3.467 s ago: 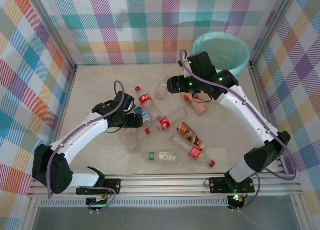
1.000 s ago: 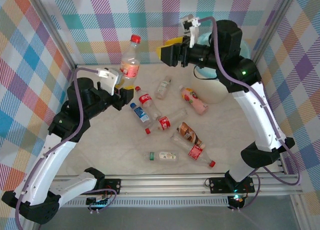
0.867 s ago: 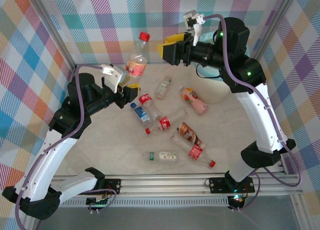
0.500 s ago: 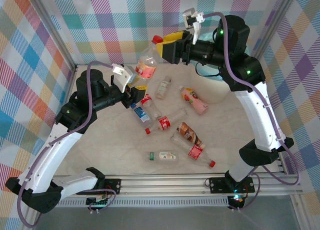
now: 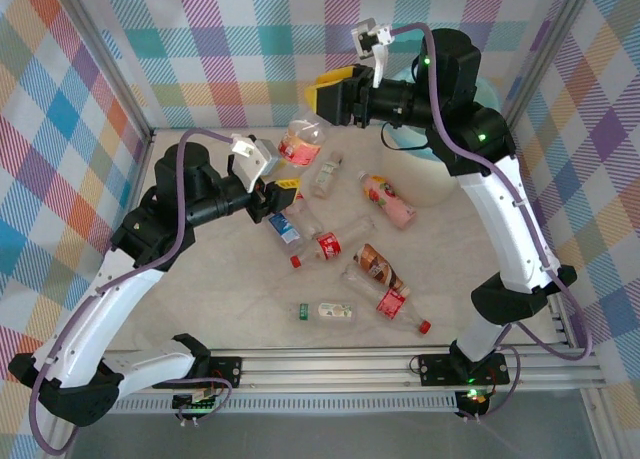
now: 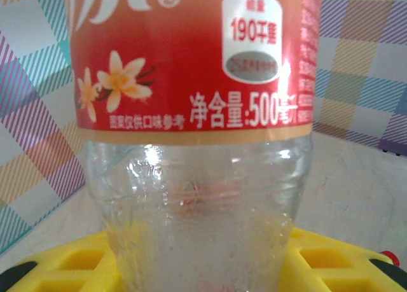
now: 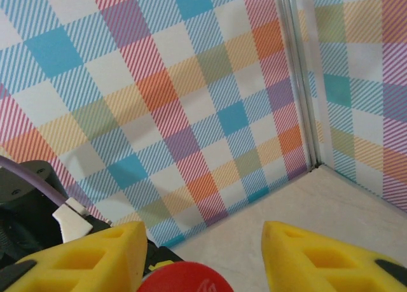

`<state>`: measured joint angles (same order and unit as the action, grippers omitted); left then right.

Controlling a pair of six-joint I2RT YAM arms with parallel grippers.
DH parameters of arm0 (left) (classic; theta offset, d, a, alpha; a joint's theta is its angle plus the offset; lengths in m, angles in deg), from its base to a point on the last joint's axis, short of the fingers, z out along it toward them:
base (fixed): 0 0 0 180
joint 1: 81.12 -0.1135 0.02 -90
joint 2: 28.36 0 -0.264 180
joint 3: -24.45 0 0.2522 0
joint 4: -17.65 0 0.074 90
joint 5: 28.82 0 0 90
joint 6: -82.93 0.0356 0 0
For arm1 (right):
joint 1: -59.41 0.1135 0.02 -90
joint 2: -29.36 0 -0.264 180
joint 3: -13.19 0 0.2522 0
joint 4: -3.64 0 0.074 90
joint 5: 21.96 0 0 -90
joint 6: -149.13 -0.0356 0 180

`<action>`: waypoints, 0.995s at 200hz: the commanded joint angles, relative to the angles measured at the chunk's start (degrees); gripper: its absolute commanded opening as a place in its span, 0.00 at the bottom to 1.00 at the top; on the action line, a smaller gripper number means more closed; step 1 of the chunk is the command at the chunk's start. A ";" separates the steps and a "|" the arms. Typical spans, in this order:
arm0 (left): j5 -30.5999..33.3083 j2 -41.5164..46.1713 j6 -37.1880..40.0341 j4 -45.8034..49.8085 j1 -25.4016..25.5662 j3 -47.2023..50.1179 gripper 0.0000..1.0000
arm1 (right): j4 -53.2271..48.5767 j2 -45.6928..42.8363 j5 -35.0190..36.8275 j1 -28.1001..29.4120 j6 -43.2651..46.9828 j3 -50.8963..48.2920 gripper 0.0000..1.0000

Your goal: Put the plastic bottles in the bin

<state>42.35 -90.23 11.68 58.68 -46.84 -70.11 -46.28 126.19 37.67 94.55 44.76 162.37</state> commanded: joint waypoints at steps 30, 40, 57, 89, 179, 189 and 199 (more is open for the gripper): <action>2.22 1.71 1.49 -2.35 0.80 0.20 0.51 | 0.17 0.16 -1.71 0.31 -0.22 1.69 0.35; 2.90 1.69 1.27 -2.75 0.79 0.46 0.52 | 0.00 0.00 -1.42 0.28 0.10 1.52 0.33; 3.18 1.75 0.78 -3.18 0.79 0.65 0.54 | -0.44 -0.25 -0.58 0.28 0.56 1.52 0.21; 4.14 2.75 0.53 -4.57 0.79 1.80 0.69 | -0.68 -0.69 0.82 0.29 1.47 1.43 0.12; 13.24 5.82 -4.42 -4.07 0.79 2.65 0.89 | -2.45 -3.92 21.86 -1.22 13.00 1.73 0.00; 14.38 6.26 -5.07 -3.81 0.79 2.91 0.90 | -2.42 -3.78 26.30 -1.60 15.14 2.10 0.00; 16.06 6.49 -6.14 -3.54 0.79 3.01 0.91 | -2.51 -3.42 30.62 -1.95 17.68 2.82 0.00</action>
<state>53.80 -85.61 8.66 55.21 -46.64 -67.40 -49.03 123.90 55.84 93.61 54.79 162.54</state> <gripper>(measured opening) 0.900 0.317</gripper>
